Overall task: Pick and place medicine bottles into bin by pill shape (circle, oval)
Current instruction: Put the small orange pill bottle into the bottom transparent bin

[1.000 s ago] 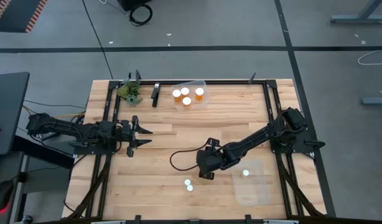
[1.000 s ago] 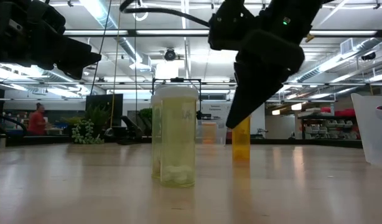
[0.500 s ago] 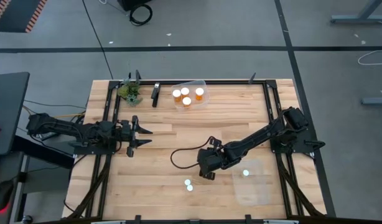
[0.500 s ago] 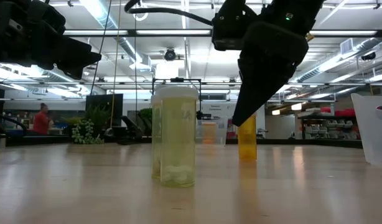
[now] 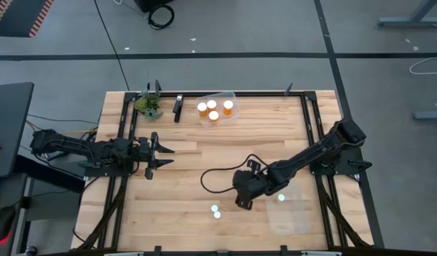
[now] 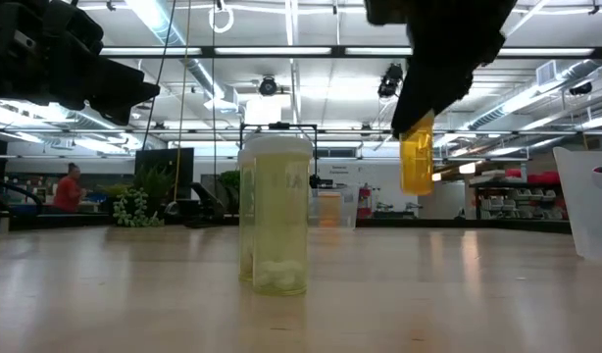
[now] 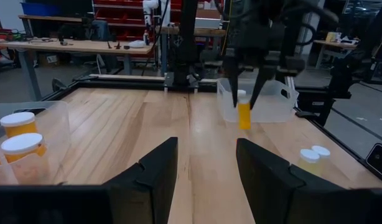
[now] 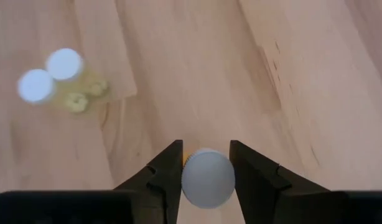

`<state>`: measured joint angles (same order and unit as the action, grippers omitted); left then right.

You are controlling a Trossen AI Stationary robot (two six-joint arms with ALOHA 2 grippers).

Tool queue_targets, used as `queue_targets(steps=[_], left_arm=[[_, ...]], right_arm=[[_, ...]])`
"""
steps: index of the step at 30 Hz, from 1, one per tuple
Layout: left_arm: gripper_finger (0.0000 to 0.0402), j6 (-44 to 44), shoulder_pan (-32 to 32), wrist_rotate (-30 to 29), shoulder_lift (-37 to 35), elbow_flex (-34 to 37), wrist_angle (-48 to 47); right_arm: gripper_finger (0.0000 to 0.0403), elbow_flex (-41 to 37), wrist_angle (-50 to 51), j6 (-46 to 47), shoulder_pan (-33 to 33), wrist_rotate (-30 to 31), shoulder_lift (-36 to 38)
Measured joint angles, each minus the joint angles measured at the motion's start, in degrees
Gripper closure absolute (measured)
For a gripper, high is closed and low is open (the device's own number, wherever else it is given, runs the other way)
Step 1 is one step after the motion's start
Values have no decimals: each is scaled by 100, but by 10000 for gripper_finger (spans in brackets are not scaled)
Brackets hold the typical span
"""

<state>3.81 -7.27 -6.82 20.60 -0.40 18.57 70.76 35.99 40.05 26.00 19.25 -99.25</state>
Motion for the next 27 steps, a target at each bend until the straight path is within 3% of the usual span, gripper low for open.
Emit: queue_targets(steps=[27], left_arm=[[230, 1, 1, 1, 0, 0, 4]], right_arm=[[270, 0, 1585, 2877, 1304, -371, 1016]])
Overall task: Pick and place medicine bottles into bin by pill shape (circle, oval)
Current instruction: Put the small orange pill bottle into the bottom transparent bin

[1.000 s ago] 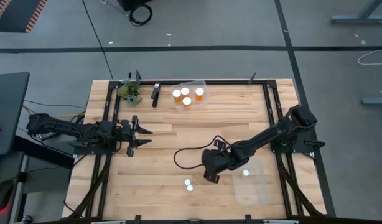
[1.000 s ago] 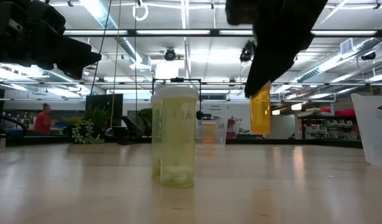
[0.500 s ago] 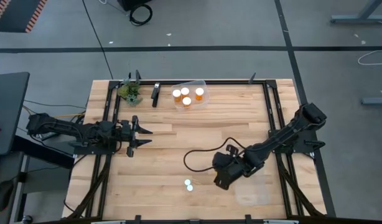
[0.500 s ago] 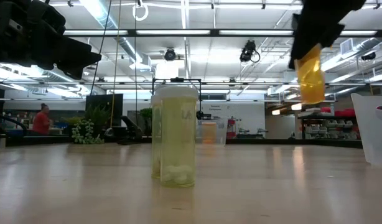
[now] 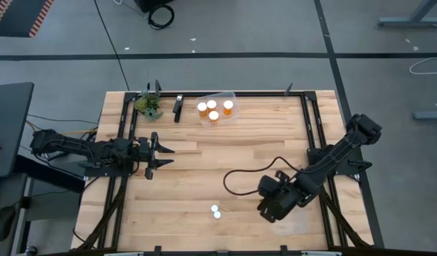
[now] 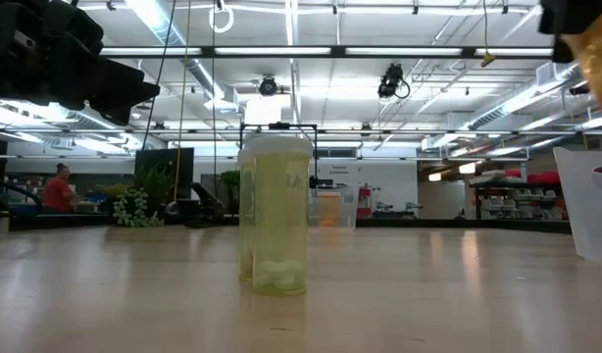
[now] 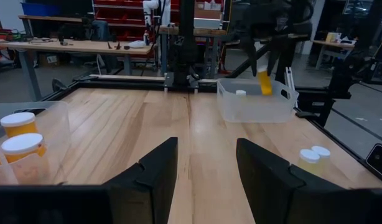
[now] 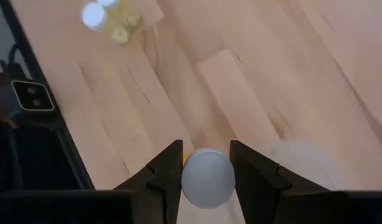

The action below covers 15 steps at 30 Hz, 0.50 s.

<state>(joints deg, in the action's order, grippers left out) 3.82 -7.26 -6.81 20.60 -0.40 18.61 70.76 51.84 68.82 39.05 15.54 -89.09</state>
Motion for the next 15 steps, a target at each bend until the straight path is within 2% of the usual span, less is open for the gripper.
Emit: queue_targets(steps=[7, 15], left_arm=[[230, -1, 0, 0, 0, 0, 0], [230, -2, 1, -1, 0, -1, 0]], right_arm=[[270, 0, 639, 860, 249, -237, 43], [270, 0, 745, 1574, 520, -395, 39]])
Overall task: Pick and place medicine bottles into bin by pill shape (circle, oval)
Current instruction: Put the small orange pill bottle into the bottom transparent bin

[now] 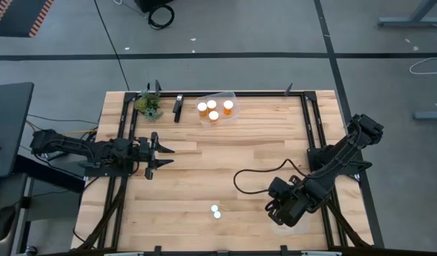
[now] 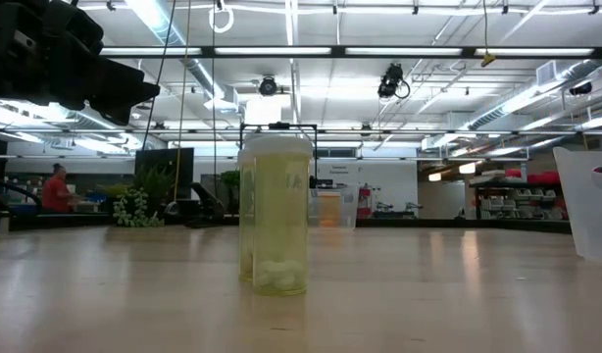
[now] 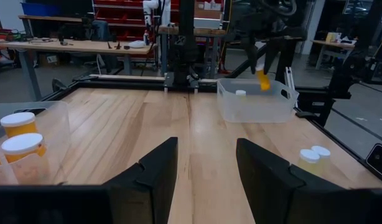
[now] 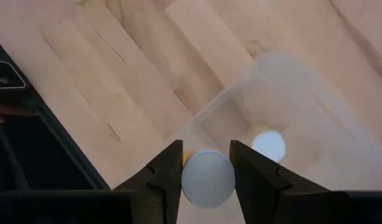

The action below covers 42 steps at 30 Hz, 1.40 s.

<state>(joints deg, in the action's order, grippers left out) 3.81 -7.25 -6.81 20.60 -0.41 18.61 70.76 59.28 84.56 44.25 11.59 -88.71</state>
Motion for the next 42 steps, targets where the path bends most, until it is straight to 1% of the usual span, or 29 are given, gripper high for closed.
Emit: queue_targets(steps=[7, 11, 14, 17, 20, 22, 25, 28, 32, 36, 42], left_arm=[[230, 3, -1, 0, -1, 1, 0], [230, 3, -1, -1, -2, 1, 0], [230, 1, -2, -2, -2, 1, 0], [230, 0, -2, 1, 0, 0, -2], [230, 0, -2, 1, 0, 1, -2], [230, 0, 0, 0, -2, 1, -2], [230, 1, -1, 0, -2, 0, -1], [230, 2, 1, 1, -2, 1, 0], [230, 2, -1, 0, 0, 1, -2], [230, 2, 1, -1, -1, -1, 0], [230, 1, -1, 0, 0, 1, 0]], right_arm=[[270, 0, 53, 856, 336, -166, -182], [270, 0, -98, 1127, 500, -318, -452], [270, 39, -338, 1151, 561, -321, -599], [270, 357, -12, 1144, 584, -245, -826], [270, 928, 817, 1092, 585, -159, -1133], [270, 1332, 1231, 1067, 619, -11, -1340], [270, 1892, 1523, 978, 673, 259, -1618], [270, 2201, 1878, 993, 782, 527, -1873], [270, 2179, 1999, 1023, 928, 691, -2075], [270, 2121, 2024, 998, 1059, 1066, -2212], [270, 1731, 1833, 1114, 1139, 1100, -2235]])
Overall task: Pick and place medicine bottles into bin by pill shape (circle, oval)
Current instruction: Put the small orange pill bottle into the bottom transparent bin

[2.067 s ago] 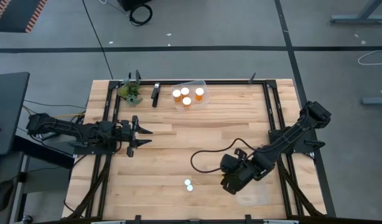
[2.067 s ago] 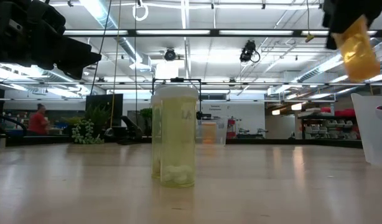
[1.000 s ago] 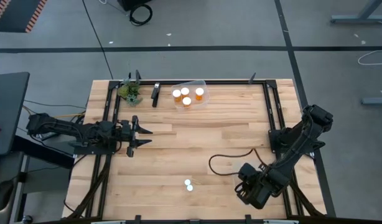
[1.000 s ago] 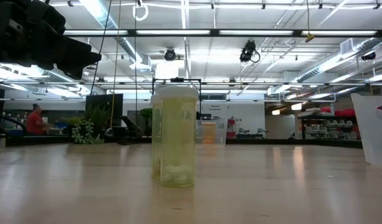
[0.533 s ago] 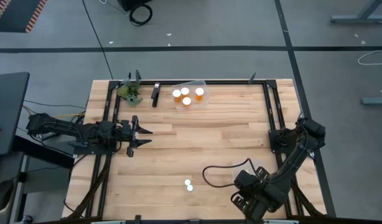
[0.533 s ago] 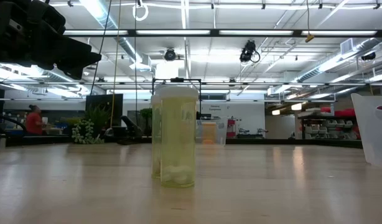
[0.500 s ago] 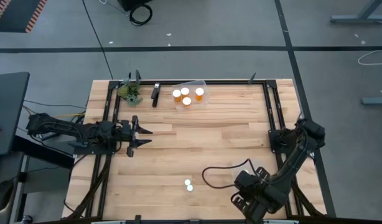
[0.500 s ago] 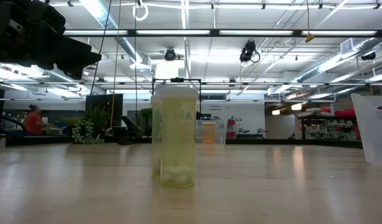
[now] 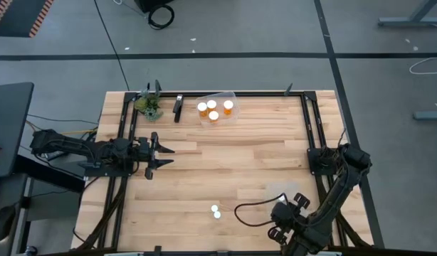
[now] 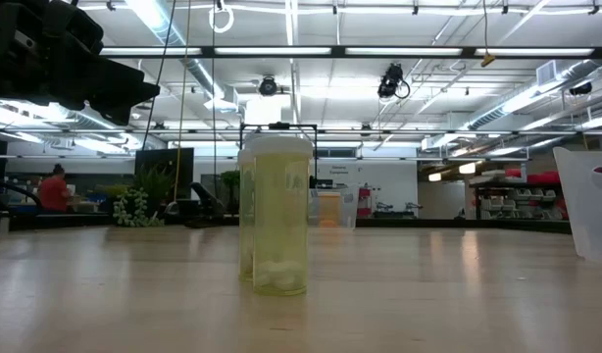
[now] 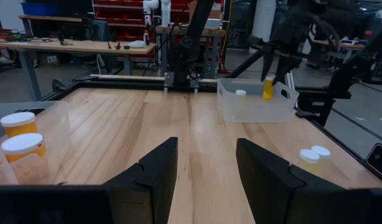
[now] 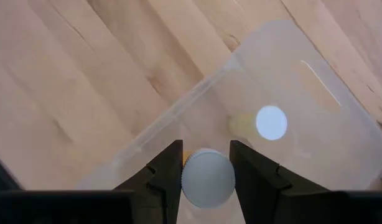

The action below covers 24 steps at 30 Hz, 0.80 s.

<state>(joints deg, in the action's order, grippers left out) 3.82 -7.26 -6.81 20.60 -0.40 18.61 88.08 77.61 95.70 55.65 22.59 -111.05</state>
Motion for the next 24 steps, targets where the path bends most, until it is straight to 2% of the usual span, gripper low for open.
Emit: queue_targets(steps=[11, 24], left_arm=[[230, 2, -1, 0, 0, 0, 0], [230, 2, -1, 0, -2, 0, 0]], right_arm=[[270, -1058, -1015, -74, 6, -184, 28], [262, -1071, -1165, -21, 4, -268, 38]])
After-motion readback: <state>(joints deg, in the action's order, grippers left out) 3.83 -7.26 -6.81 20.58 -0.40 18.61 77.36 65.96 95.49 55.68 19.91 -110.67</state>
